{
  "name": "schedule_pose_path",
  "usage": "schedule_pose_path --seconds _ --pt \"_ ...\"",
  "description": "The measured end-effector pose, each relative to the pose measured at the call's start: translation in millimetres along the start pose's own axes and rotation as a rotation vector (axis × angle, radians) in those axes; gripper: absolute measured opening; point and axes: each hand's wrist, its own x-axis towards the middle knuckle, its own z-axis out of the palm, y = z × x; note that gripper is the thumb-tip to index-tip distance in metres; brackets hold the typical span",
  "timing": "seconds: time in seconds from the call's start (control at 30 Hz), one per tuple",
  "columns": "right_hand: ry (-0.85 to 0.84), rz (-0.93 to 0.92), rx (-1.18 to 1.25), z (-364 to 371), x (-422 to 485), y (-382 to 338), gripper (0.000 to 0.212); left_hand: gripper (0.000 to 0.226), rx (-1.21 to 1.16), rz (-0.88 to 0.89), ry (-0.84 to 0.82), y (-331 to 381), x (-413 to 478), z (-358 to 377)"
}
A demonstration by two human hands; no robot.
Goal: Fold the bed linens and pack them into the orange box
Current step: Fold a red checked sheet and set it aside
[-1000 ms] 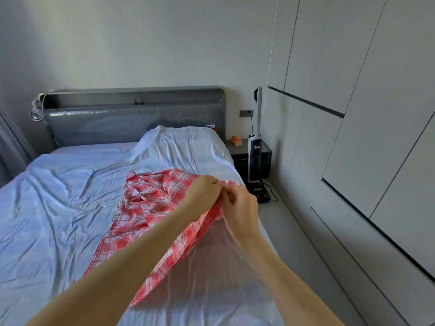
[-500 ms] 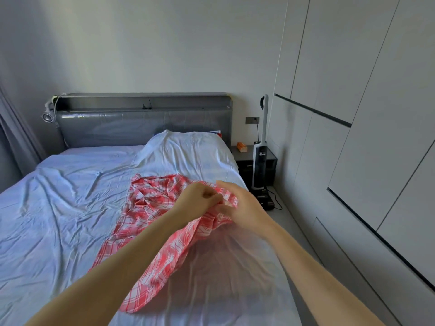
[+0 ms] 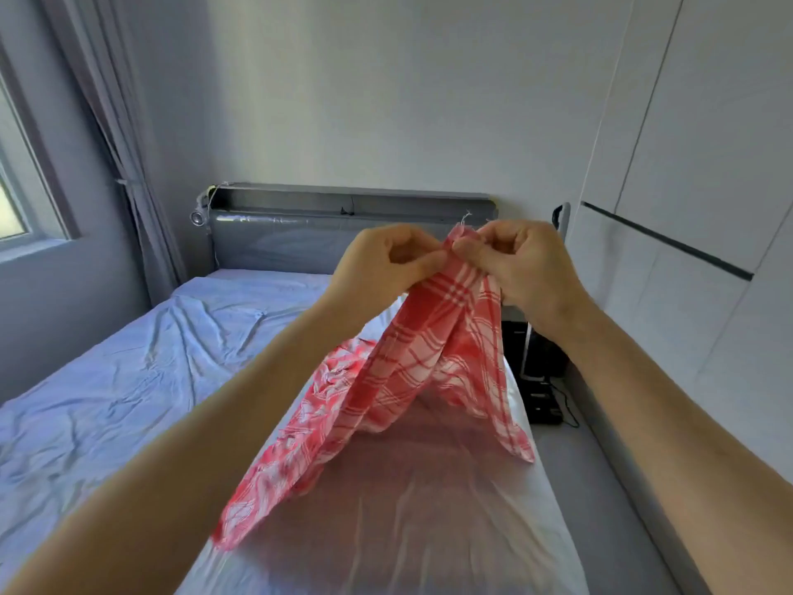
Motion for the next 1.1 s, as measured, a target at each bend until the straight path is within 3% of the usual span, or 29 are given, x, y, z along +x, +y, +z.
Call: schedule_pose_path --seconds 0.1,0.23,0.47,0.63,0.8,1.0,1.1 --pt "0.095 0.019 0.091 5.8 18.4 -13.0 0.019 0.029 0.084 0.03 0.176 -23.0 -20.3 -3.6" --pt "0.153 0.029 0.172 8.4 35.0 -21.8 0.023 0.034 0.112 0.017 0.349 -57.5 -38.1 -4.1" --pt "0.19 -0.013 0.161 16.5 43.0 -17.1 0.027 0.036 0.194 0.027 0.315 -99.4 -58.5 15.7" --pt "0.218 -0.006 0.152 13.4 42.3 -16.4 0.02 0.033 0.206 0.186 0.462 -105.1 -70.1 33.4" --pt "0.216 -0.018 0.126 11.1 38.4 -17.4 0.019 0.026 0.329 0.21 0.466 -128.8 -63.7 37.5" --pt "0.233 -0.028 0.105 4.6 34.6 -14.9 0.02 0.014 0.255 0.131 0.329 -137.0 -72.2 51.9" --pt "0.238 -0.026 0.092 1.5 34.4 -15.4 0.021 0.009 0.372 0.153 0.287 -141.0 -77.9 63.5"
